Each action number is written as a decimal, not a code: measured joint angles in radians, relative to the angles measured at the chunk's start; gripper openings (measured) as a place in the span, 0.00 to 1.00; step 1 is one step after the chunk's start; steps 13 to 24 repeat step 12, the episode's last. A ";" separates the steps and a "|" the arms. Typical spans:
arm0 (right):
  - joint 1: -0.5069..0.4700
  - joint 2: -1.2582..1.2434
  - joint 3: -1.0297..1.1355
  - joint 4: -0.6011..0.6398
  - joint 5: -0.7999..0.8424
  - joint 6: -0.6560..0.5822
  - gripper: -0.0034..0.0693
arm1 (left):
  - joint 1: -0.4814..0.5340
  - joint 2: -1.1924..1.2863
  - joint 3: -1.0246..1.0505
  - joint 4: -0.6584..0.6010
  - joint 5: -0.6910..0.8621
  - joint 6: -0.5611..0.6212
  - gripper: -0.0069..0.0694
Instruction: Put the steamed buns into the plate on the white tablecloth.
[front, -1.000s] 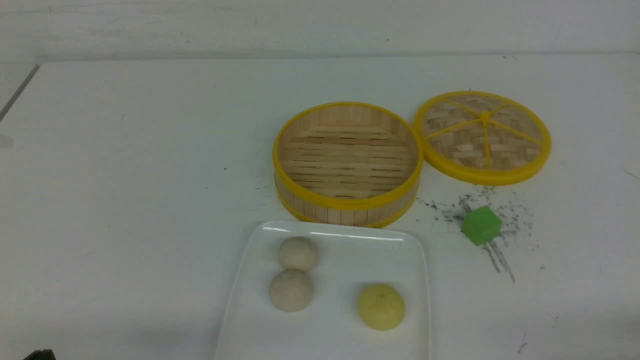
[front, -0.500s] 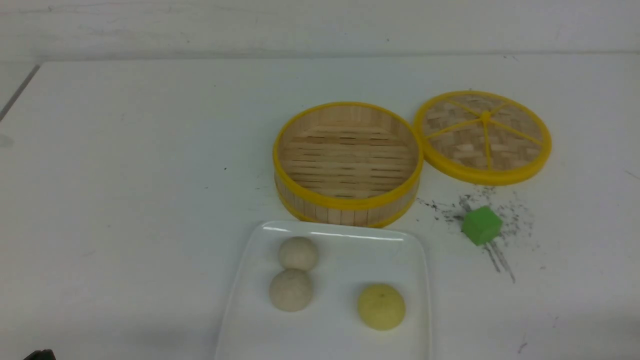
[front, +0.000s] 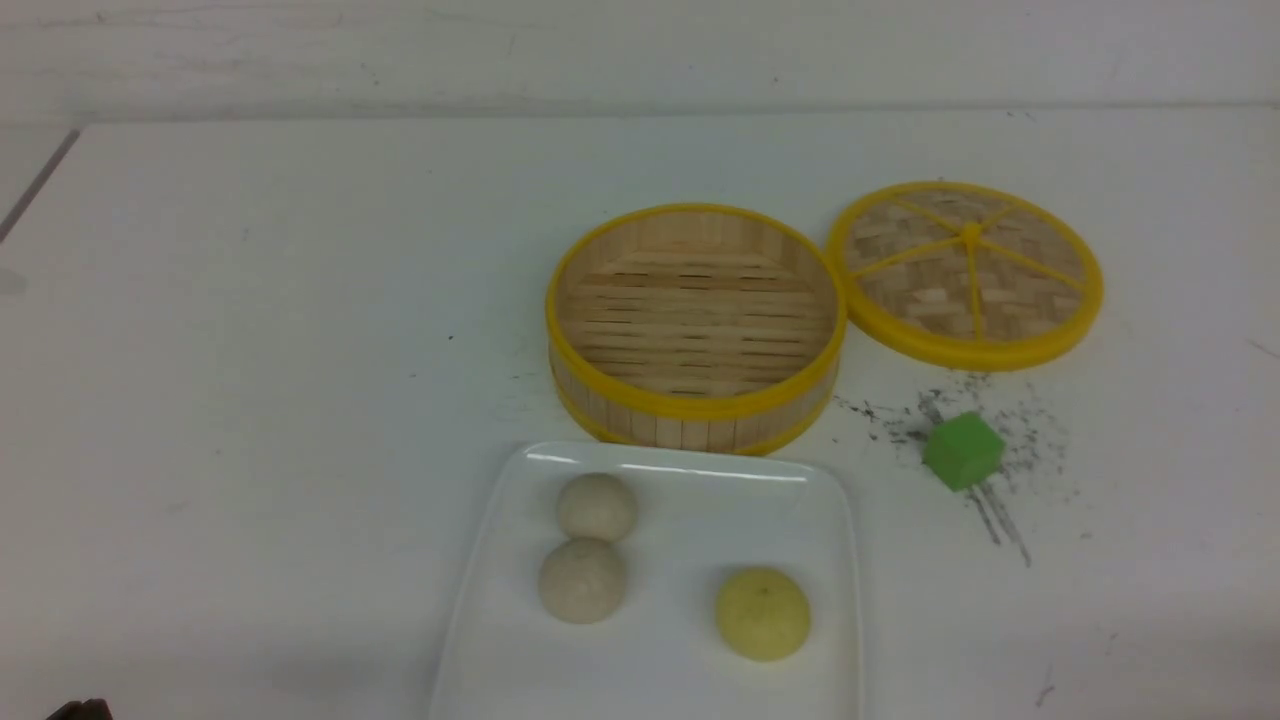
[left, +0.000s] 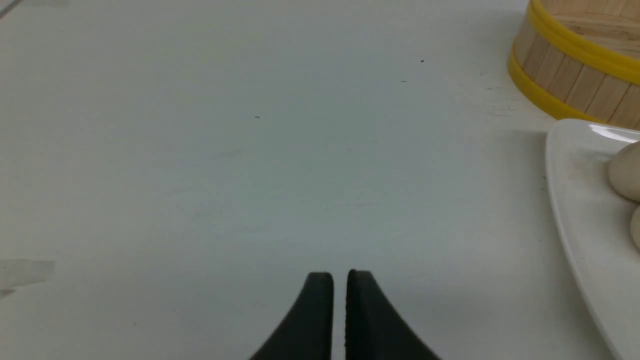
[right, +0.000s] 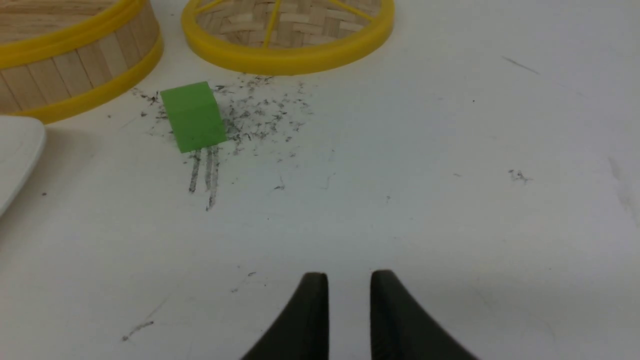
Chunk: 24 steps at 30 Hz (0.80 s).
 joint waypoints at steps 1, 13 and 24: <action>0.000 0.000 0.000 0.000 0.000 0.000 0.26 | 0.000 0.000 0.000 0.000 0.000 0.000 0.18; 0.000 0.000 0.000 0.000 0.000 0.000 0.29 | 0.000 0.000 0.000 0.001 0.000 -0.001 0.20; 0.000 0.000 0.000 0.000 0.000 0.000 0.29 | 0.000 0.000 0.000 0.001 0.000 -0.001 0.20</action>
